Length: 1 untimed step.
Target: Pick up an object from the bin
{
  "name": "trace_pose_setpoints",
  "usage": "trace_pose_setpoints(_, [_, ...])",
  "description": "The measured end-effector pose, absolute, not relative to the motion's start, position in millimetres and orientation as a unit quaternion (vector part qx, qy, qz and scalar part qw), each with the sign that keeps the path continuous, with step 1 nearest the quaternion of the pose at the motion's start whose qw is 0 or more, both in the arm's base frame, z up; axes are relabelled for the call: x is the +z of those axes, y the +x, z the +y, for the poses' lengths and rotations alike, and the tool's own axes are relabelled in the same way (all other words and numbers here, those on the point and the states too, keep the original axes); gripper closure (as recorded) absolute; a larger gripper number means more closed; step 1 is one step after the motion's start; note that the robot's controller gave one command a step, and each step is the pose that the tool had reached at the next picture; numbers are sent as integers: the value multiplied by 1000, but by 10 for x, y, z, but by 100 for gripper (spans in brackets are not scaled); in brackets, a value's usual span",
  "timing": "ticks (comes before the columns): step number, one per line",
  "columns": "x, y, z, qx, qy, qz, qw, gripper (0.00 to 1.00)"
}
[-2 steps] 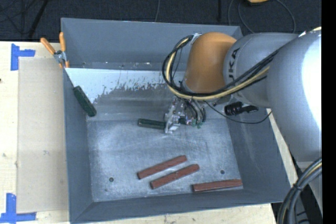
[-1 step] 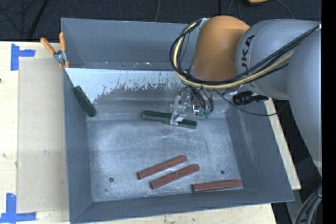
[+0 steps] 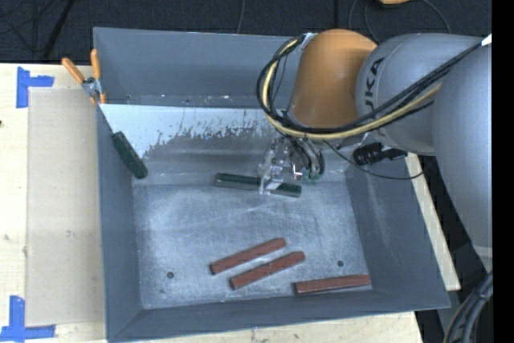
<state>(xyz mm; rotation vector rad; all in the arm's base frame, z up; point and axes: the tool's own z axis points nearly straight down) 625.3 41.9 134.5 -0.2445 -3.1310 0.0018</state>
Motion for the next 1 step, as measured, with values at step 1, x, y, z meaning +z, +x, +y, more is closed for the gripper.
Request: trace_pose_setpoints(1, [1819, 6270, 423, 0, -76, -997, -3, 100])
